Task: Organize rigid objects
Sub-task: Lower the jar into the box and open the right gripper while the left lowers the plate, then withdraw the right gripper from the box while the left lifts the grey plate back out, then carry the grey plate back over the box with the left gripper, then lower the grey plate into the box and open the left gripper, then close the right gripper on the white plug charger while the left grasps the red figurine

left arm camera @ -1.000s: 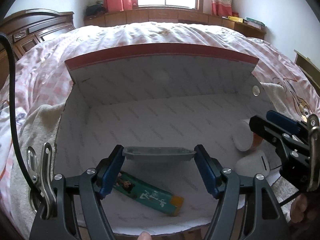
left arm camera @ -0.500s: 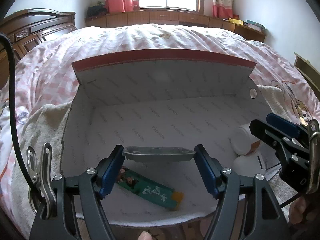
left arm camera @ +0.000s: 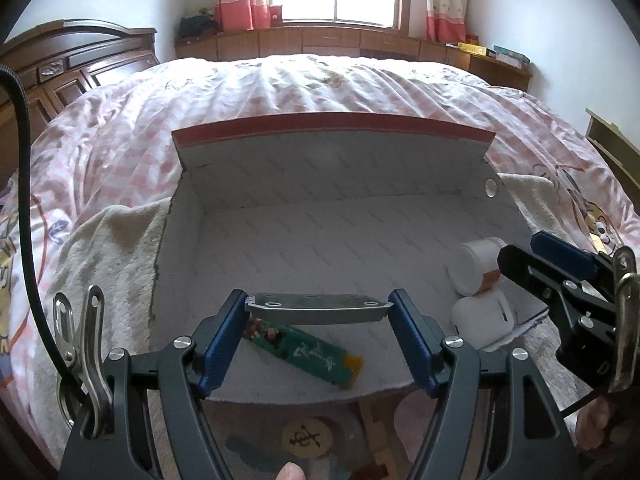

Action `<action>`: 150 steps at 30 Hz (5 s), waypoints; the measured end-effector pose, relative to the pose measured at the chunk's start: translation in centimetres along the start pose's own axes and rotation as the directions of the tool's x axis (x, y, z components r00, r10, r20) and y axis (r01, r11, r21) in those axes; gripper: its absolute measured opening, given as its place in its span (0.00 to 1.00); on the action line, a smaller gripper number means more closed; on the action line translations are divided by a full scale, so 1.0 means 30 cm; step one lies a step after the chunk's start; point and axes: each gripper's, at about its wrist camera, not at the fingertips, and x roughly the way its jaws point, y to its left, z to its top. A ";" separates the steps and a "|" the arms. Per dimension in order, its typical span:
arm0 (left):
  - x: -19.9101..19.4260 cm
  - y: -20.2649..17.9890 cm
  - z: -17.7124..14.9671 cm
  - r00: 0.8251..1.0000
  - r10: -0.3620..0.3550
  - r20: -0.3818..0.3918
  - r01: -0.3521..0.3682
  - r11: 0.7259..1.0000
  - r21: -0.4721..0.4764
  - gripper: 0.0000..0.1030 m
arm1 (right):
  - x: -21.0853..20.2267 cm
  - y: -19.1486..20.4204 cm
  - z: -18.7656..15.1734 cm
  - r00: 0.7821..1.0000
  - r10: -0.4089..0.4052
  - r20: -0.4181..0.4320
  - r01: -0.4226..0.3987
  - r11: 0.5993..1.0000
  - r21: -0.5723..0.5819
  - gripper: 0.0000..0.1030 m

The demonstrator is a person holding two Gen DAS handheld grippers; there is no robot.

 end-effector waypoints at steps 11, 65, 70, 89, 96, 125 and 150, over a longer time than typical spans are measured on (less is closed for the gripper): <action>-0.077 0.003 -0.038 1.000 0.000 0.011 0.000 1.000 -0.014 0.70 | -0.069 0.010 -0.043 1.000 0.012 -0.012 -0.012 1.000 0.015 0.54; -0.197 0.027 -0.315 0.996 -0.034 -0.087 0.029 0.998 -0.061 0.70 | -0.241 -0.023 -0.352 0.987 -0.033 -0.156 0.040 0.999 0.036 0.54; -0.199 0.015 -0.230 0.999 -0.024 -0.022 0.023 0.999 -0.029 0.70 | -0.237 -0.033 -0.360 0.987 -0.028 -0.160 0.038 0.998 0.055 0.54; -0.009 0.065 -0.056 1.000 0.009 -0.010 -0.010 0.998 -0.060 0.73 | -0.200 -0.085 -0.378 0.982 -0.023 -0.186 0.042 0.995 0.096 0.54; -0.021 0.070 -0.068 1.000 0.005 -0.014 -0.005 0.999 -0.054 0.79 | -0.197 -0.081 -0.383 0.981 -0.019 -0.191 0.038 0.995 0.096 0.54; -0.189 0.126 -0.304 0.999 -0.019 -0.049 0.014 0.995 -0.095 0.79 | -0.168 -0.065 -0.409 0.979 -0.037 -0.200 0.053 0.996 0.072 0.55; -0.096 0.008 -0.367 0.991 -0.065 -0.119 0.058 0.996 -0.061 0.46 | -0.188 -0.024 -0.443 0.980 0.020 -0.196 -0.013 0.999 0.034 0.29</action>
